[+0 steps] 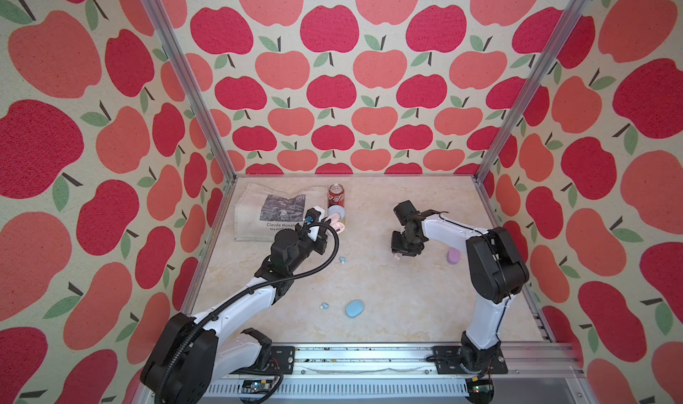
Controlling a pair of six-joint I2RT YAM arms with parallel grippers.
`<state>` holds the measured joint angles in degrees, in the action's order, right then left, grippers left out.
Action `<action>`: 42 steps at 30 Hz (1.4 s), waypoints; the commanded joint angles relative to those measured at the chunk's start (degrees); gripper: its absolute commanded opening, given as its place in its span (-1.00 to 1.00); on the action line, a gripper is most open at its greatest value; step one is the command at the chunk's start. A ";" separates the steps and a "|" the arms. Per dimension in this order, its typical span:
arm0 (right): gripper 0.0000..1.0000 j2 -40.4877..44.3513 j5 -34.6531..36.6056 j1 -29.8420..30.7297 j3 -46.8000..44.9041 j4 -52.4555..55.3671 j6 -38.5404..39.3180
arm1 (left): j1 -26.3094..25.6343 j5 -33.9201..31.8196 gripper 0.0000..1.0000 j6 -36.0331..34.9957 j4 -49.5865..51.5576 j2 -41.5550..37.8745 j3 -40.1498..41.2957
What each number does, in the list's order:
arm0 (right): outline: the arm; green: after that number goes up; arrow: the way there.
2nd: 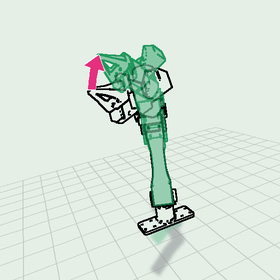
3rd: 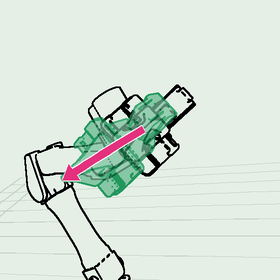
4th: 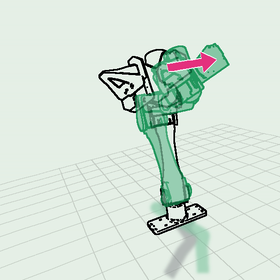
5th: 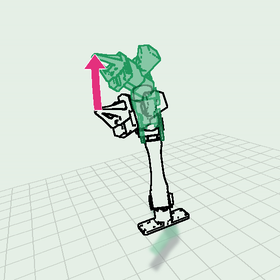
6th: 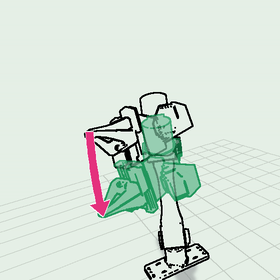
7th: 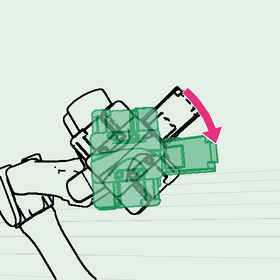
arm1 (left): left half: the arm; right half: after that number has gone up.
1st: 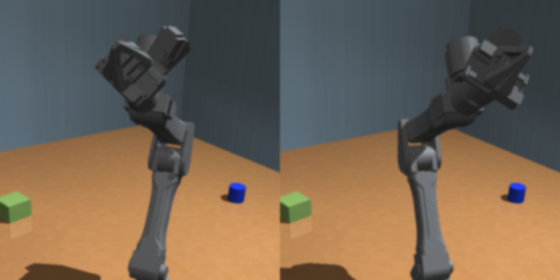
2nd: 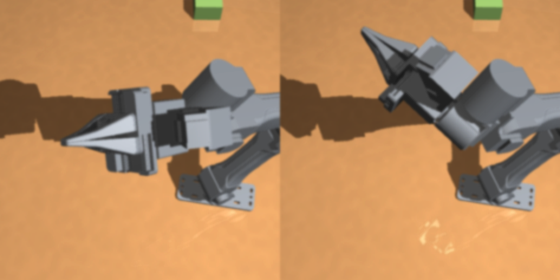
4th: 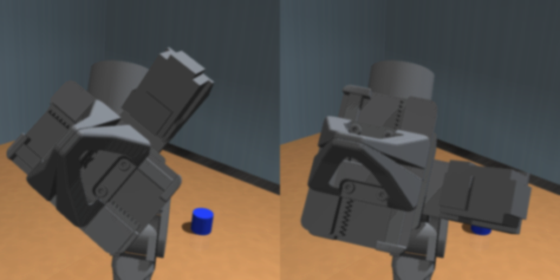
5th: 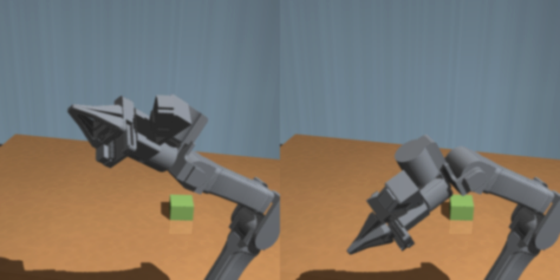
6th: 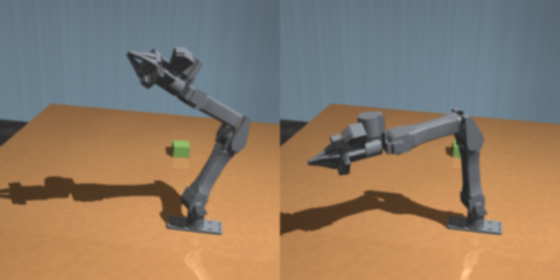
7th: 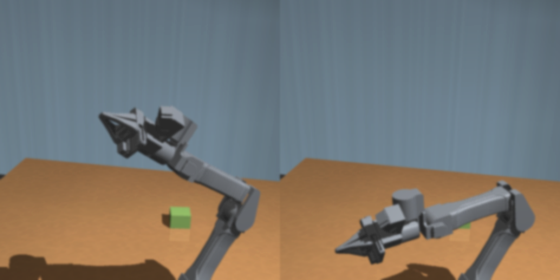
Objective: Insert wireless bluetooth earbuds into charging case
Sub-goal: Pick up the wireless bluetooth earbud from the center of the table.
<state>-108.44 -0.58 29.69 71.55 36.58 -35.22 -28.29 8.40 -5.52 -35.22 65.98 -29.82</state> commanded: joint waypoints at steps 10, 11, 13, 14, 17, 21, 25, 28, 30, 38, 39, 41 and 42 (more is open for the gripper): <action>-0.30 -3.12 2.96 2.95 4.17 4.94 6.47 | 0.32 0.85 -1.00 -0.31 0.86 -0.76 -1.72; -0.31 -3.26 3.21 3.06 4.20 5.07 6.72 | 0.32 0.95 -1.00 -0.35 0.84 -0.78 -1.77; -0.33 -3.52 3.79 3.33 4.13 5.47 7.22 | 0.29 1.09 -1.00 -0.37 1.03 -0.81 -1.90; -0.33 -3.61 4.15 3.49 4.08 5.51 7.42 | 0.34 1.13 -1.00 -0.43 1.29 -0.86 -1.99; -0.34 -3.70 4.83 3.78 3.62 5.63 7.96 | 0.28 1.07 -1.00 -0.60 1.56 -1.07 -2.12; -0.45 -3.79 5.18 3.97 3.44 5.49 8.06 | 0.34 1.13 -1.00 -0.63 1.89 -1.09 -2.21; -0.63 -3.97 5.10 4.06 3.76 5.53 8.02 | 0.27 1.35 -1.00 -0.63 2.34 -1.05 -2.69; -0.72 -3.88 5.02 4.03 3.77 5.53 8.04 | 0.29 1.50 -1.00 -0.61 2.57 -1.01 -2.96; -0.79 -3.56 5.14 4.03 3.82 5.64 8.12 | 0.26 1.91 -1.00 -0.50 2.75 -0.85 -3.05; -0.88 6.79 -2.99 1.87 5.63 2.44 9.37 | 0.31 12.47 -1.00 0.51 -3.27 1.67 -0.90; -0.88 8.47 -6.23 1.17 6.00 1.69 9.55 | 0.31 14.25 -1.00 0.51 -4.37 2.33 -0.70; -0.89 11.99 -13.89 -0.58 7.16 0.49 9.78 | 0.03 16.83 -1.00 0.51 -6.76 4.44 -0.59; -0.89 13.31 -17.40 -1.17 7.58 -0.06 9.93 | -0.09 17.74 -1.00 0.57 -7.68 5.30 -0.67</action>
<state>-100.51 -6.46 30.33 76.23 39.09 -26.57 -28.27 19.59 -5.50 -37.76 69.06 -31.14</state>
